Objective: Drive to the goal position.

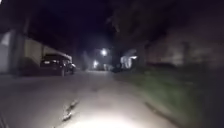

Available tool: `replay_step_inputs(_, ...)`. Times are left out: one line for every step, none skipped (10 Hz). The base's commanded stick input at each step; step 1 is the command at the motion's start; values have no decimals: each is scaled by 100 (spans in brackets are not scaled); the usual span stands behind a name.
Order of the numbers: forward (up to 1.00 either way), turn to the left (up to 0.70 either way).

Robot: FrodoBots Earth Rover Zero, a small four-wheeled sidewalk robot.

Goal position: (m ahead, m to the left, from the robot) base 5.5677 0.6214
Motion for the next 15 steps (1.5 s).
replay_step_inputs(70, 0)
replay_step_inputs(70, 0)
replay_step_inputs(70, 0)
replay_step_inputs(70, 0)
replay_step_inputs(70, 0)
replay_step_inputs(70, 0)
replay_step_inputs(70, 0)
replay_step_inputs(70, 0)
replay_step_inputs(70, 0)
replay_step_inputs(70, 0)
replay_step_inputs(70, 0)
replay_step_inputs(70, 0)
replay_step_inputs(70, 0)
replay_step_inputs(70, 0)
replay_step_inputs(70, 0)
